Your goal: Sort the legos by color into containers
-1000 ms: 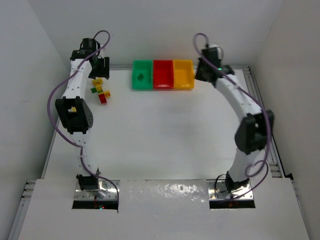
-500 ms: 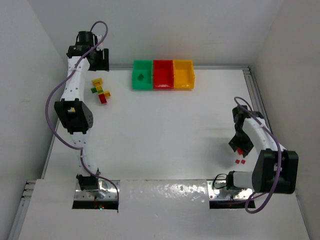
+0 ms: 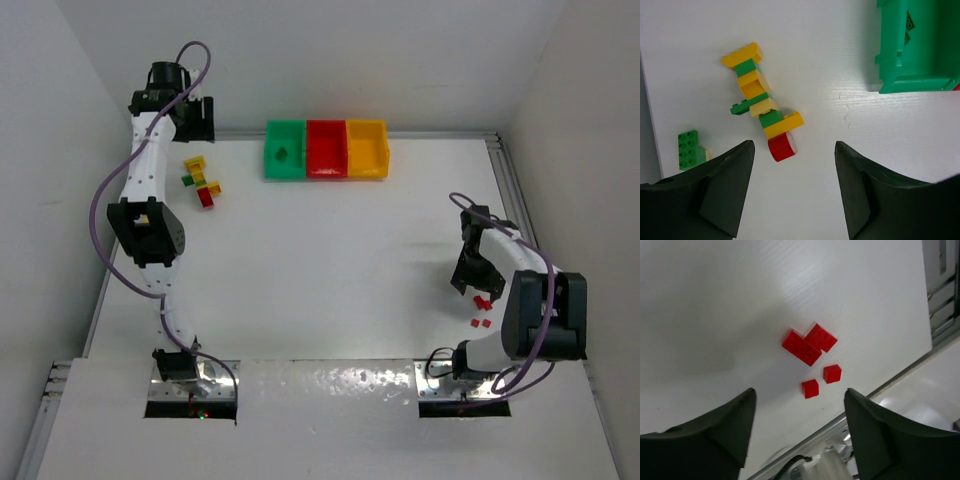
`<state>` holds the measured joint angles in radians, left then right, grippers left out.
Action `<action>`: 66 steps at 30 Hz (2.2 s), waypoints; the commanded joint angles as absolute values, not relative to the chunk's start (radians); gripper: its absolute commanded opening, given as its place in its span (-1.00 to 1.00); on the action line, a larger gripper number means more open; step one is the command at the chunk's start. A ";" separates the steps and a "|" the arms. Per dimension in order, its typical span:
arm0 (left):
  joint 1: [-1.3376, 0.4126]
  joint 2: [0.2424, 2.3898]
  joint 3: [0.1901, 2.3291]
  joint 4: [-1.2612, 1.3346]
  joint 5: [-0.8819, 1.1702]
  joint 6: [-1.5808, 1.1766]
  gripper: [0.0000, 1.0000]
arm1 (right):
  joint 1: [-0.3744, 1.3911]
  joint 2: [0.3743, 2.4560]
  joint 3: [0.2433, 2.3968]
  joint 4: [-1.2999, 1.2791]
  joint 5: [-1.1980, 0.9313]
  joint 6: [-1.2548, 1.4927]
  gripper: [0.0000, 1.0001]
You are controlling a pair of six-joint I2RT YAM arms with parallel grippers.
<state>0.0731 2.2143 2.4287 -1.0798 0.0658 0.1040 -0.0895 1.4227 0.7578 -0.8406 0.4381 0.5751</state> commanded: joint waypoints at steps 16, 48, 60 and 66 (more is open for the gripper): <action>0.084 2.214 2.454 -1.063 0.040 0.118 0.26 | -0.094 1.434 0.695 -0.646 0.299 -0.190 0.21; 0.084 2.195 2.425 -1.040 0.011 0.115 0.27 | -0.114 1.548 0.817 -0.617 0.256 -0.209 -1.00; 0.086 2.191 2.385 -1.029 0.020 0.101 0.27 | 0.336 1.670 1.427 -0.355 0.166 0.029 -1.00; 0.084 2.151 2.319 -1.026 -0.005 0.106 0.27 | 0.443 2.070 1.904 -0.208 0.129 0.109 -1.00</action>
<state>0.0738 2.2135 2.3444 -1.0496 0.0151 0.1047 0.4137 1.9347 1.7512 -0.3195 0.1734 0.0250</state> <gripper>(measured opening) 0.633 0.081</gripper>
